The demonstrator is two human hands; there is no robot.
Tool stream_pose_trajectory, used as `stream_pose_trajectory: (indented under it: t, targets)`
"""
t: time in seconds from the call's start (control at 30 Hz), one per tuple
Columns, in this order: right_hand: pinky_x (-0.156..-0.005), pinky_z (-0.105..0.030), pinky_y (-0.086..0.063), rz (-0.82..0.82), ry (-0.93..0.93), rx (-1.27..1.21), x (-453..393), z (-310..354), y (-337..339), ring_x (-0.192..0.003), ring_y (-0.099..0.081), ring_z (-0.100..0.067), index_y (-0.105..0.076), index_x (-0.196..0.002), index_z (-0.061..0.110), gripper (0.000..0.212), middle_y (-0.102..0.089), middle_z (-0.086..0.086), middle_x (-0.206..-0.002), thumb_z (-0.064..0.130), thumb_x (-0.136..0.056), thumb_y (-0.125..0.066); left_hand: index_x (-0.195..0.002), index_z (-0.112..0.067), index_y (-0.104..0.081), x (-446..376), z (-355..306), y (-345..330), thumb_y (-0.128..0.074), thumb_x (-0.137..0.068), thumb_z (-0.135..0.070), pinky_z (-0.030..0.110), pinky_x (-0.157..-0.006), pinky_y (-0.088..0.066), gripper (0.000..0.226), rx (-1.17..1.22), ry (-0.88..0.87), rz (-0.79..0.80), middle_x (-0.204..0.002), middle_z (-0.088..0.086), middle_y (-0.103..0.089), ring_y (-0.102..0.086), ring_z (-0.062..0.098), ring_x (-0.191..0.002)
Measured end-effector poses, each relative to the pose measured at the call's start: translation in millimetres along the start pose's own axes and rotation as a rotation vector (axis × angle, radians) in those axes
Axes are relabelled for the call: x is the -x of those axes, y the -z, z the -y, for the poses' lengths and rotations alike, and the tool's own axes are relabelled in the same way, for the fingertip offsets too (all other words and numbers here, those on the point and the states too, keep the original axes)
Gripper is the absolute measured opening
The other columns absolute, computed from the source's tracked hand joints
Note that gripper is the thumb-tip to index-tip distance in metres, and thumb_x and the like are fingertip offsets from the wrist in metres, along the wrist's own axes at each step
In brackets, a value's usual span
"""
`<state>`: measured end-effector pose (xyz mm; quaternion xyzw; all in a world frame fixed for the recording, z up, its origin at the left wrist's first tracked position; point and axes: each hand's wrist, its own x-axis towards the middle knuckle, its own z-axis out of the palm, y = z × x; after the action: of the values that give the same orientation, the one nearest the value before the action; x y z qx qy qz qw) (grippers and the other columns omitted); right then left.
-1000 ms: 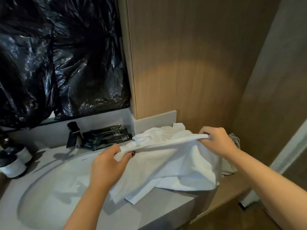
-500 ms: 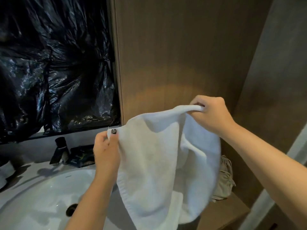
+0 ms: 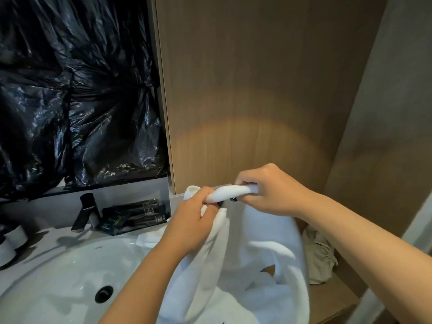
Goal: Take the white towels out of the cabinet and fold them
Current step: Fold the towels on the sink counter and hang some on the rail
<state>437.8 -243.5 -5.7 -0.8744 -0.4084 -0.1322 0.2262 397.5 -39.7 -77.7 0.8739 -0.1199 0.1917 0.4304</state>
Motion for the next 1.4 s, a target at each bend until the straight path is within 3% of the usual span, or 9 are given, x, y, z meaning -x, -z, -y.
stream_pose_trajectory:
  t: [0.27, 0.4, 0.5, 0.63, 0.7, 0.77, 0.83, 1.0, 1.4]
  targets:
    - [-0.052, -0.014, -0.038, -0.01, -0.353, -0.094, 35, -71, 3, -0.061, -0.053, 0.0, -0.053, -0.06, 0.035, 0.035, -0.059, 0.021, -0.064, 0.025, -0.075, -0.082, -0.082, -0.049, -0.054, -10, 32, 11, -0.049, -0.097, -0.023, 0.022, -0.059, -0.039, 0.03, -0.021, 0.243, -0.271, -0.082, -0.017, -0.06, -0.055, 0.001, -0.074]
    - [-0.053, -0.019, -0.039, -0.074, -0.436, -0.055, 43, -92, 10, -0.061, -0.055, -0.003, -0.058, -0.064, 0.029, 0.028, -0.061, 0.01, -0.065, 0.021, -0.075, -0.082, -0.085, -0.044, -0.052, -5, 50, 16, -0.047, -0.099, -0.023, 0.029, -0.06, -0.04, 0.026, -0.036, 0.38, -0.357, -0.086, -0.009, -0.059, -0.056, 0.013, -0.079]
    - [-0.056, -0.035, -0.047, -0.091, -0.354, 0.05, 34, -83, 17, -0.064, -0.058, -0.011, -0.06, -0.072, 0.024, 0.02, -0.061, 0.007, -0.069, 0.021, -0.08, -0.078, -0.112, -0.042, -0.053, -9, 43, 11, -0.049, -0.099, -0.031, 0.038, -0.073, -0.048, 0.018, -0.166, 0.437, -0.218, -0.093, -0.001, -0.063, -0.059, 0.025, -0.085]
    - [-0.052, -0.035, -0.042, -0.09, -0.061, 0.268, 12, -50, 24, -0.056, -0.051, -0.016, -0.06, -0.076, 0.018, 0.017, -0.056, 0.009, -0.062, 0.018, -0.081, -0.075, -0.154, -0.044, -0.012, -19, 1, -12, -0.053, -0.096, -0.043, 0.035, -0.072, -0.044, 0.071, -0.35, 0.152, 0.088, -0.102, -0.001, -0.068, -0.061, 0.025, -0.096]
    - [-0.049, -0.032, -0.039, -0.084, 0.088, 0.356, 4, -33, 22, -0.053, -0.044, -0.019, -0.059, -0.075, 0.016, 0.014, -0.051, 0.009, -0.06, 0.013, -0.08, -0.072, -0.15, -0.044, -0.024, -22, -16, -25, -0.054, -0.094, -0.046, 0.036, -0.077, -0.047, 0.064, -0.269, 0.092, 0.203, -0.11, -0.004, -0.067, -0.06, 0.025, -0.102]
    - [-0.047, -0.03, -0.037, -0.06, 0.163, 0.382, 1, -23, 20, -0.052, -0.043, -0.017, -0.062, -0.076, 0.015, 0.011, -0.054, 0.007, -0.06, 0.012, -0.08, -0.072, -0.122, -0.036, -0.05, -24, -21, -32, -0.053, -0.095, -0.044, 0.038, -0.078, -0.049, 0.028, -0.251, 0.051, 0.219, -0.108, -0.003, -0.067, -0.059, 0.027, -0.101]
    - [-0.049, -0.029, -0.036, -0.032, 0.138, 0.357, 3, -23, 19, -0.055, -0.046, -0.015, -0.064, -0.079, 0.017, 0.009, -0.06, 0.007, -0.064, 0.017, -0.08, -0.073, -0.096, -0.03, -0.049, -26, -18, -32, -0.05, -0.095, -0.038, 0.039, -0.072, -0.048, 0.008, -0.23, 0.048, 0.146, -0.096, -0.001, -0.066, -0.059, 0.03, -0.092]
    - [-0.056, -0.031, -0.04, 0.087, -0.207, 0.263, 18, -54, 23, -0.062, -0.054, -0.011, -0.066, -0.08, 0.024, 0.02, -0.062, 0.01, -0.068, 0.042, -0.082, -0.075, -0.098, -0.03, -0.053, -35, 12, -18, -0.049, -0.097, -0.036, 0.04, -0.067, -0.05, 0.007, -0.284, 0.099, -0.023, -0.078, -0.004, -0.062, -0.059, 0.028, -0.079]
    - [-0.045, -0.019, -0.041, -0.06, -0.658, 0.005, 70, -93, 41, -0.043, -0.054, -0.018, -0.061, -0.071, 0.016, 0.036, -0.055, 0.003, -0.053, 0.038, -0.098, -0.053, -0.09, -0.035, -0.055, -32, 54, -3, -0.063, -0.093, -0.032, 0.026, -0.058, -0.035, 0.009, 0.1, 0.388, -0.351, -0.084, -0.019, -0.055, -0.05, 0.009, -0.076]
